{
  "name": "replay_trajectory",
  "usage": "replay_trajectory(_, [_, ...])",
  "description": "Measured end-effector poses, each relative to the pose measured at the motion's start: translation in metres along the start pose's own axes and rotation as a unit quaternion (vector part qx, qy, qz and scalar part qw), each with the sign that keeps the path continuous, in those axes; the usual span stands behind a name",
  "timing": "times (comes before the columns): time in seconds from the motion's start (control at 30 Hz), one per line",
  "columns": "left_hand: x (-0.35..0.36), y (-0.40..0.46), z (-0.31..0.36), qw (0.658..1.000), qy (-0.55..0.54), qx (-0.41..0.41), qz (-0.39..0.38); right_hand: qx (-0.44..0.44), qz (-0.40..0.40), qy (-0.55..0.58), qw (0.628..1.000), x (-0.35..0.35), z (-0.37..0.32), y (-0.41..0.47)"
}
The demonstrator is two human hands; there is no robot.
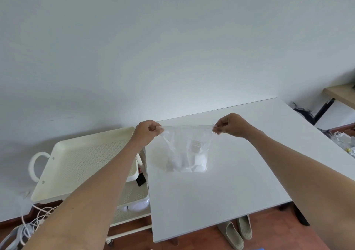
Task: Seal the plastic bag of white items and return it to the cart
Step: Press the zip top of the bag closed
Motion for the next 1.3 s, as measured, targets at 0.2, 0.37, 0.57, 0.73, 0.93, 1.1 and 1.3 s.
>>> replay_trajectory(0.2, [0.002, 0.0, 0.003, 0.997, 0.069, -0.007, 0.016, -0.008, -0.009, 0.053, 0.999, 0.006, -0.001, 0.001])
replay_trajectory(0.37, [0.007, 0.002, 0.014, 0.994, 0.109, 0.003, 0.011, -0.016, -0.009, 0.07, 0.997, 0.008, -0.004, 0.005])
replay_trajectory(0.57, [0.014, 0.004, 0.016, 0.996, 0.088, 0.009, -0.024, 0.004, -0.013, 0.004, 1.0, 0.015, -0.002, 0.012])
replay_trajectory(0.73, [0.016, 0.005, 0.022, 0.993, 0.112, 0.017, -0.018, -0.011, 0.008, 0.02, 1.0, 0.014, -0.01, 0.01])
replay_trajectory(0.93, [0.026, 0.006, 0.012, 0.994, 0.102, -0.017, -0.029, -0.016, -0.016, 0.03, 0.999, 0.021, -0.013, 0.009])
replay_trajectory(1.1, [0.028, 0.004, 0.018, 0.997, 0.068, -0.002, -0.044, -0.011, -0.01, 0.01, 1.0, 0.024, -0.01, 0.013])
replay_trajectory(1.3, [0.031, 0.007, 0.023, 0.994, 0.079, 0.001, -0.07, -0.01, -0.011, 0.023, 1.0, 0.027, -0.017, 0.014])
Point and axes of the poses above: each hand's wrist, its own y-axis towards the middle knuckle, its own x-axis out of the palm, z = x × y, the point moved 10 cm from there along y, towards the middle knuckle, and after that the axes turned 11 degrees about -z, right-handed, at the moved point
